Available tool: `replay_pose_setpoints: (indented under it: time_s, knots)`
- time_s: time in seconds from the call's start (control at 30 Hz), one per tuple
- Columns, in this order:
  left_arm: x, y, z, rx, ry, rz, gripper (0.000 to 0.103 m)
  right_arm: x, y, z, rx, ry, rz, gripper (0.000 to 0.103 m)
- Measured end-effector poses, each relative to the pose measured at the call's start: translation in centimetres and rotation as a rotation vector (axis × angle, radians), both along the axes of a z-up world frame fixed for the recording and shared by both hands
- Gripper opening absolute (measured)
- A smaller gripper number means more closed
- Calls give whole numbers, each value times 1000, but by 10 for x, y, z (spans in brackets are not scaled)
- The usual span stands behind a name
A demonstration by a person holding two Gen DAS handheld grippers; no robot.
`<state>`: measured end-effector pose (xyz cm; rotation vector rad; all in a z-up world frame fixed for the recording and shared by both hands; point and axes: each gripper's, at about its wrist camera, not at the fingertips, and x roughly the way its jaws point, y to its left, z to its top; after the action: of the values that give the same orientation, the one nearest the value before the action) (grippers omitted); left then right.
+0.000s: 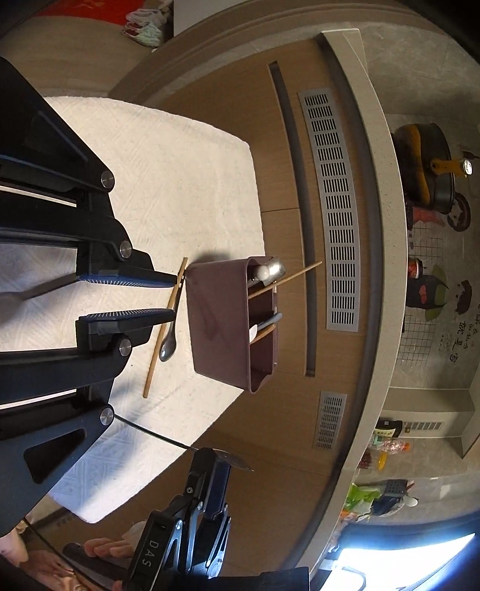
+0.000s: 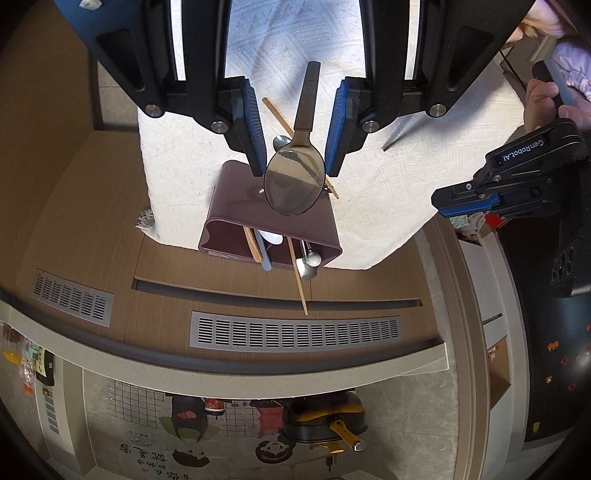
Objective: Organize utensils
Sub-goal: 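Grasp the brown dark-handled spoon with the left tool while the right tool holds the grey spoon, then lift both spoons over the caddy and open both tools to release them inside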
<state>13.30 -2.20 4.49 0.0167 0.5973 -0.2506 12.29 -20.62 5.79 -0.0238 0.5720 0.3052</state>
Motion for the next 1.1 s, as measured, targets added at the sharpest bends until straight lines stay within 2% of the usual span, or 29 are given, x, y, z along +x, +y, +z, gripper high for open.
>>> replay_pose_setpoints:
  time_s: [0.17, 0.27, 0.37, 0.43, 0.5, 0.57, 0.63, 0.7, 0.73, 0.8, 0.87, 1.0, 1.1]
  knots:
    - [3, 8, -1, -17, 31, -7, 12, 0, 2, 0, -12, 7, 1, 30]
    - [4, 10, -7, 20, 76, -25, 13, 0, 1, -2, -24, 16, -1, 30]
    - [7, 12, -31, 48, 204, -28, 19, -1, -2, -5, -21, 24, -7, 30]
    - [12, 13, -57, 25, 334, -33, 35, 0, -5, -7, -12, 33, -13, 30]
    - [15, 9, -79, 33, 425, -31, 35, 1, -6, -9, -5, 46, -15, 30]
    - [21, 1, -99, 80, 506, -36, 35, 1, -6, -9, -7, 50, -14, 30]
    - [26, -7, -110, 133, 540, -42, 35, 0, -6, -8, -17, 44, -13, 30]
    - [30, -16, -111, 194, 519, -62, 34, -1, -4, -7, -22, 37, -11, 30]
    - [32, -19, -111, 211, 513, -74, 29, -1, -4, -6, -23, 33, -11, 30]
    - [36, -22, -110, 208, 497, -91, 17, -1, -3, -5, -21, 27, -9, 30]
    - [37, -23, -107, 202, 457, -76, 13, -2, -3, -4, -18, 24, -10, 30]
    - [28, -14, -87, 74, 356, -55, 12, -4, -4, -2, -17, 17, -7, 30]
    - [22, -6, -63, 10, 271, -32, 12, -3, -6, 0, -8, 18, -9, 30]
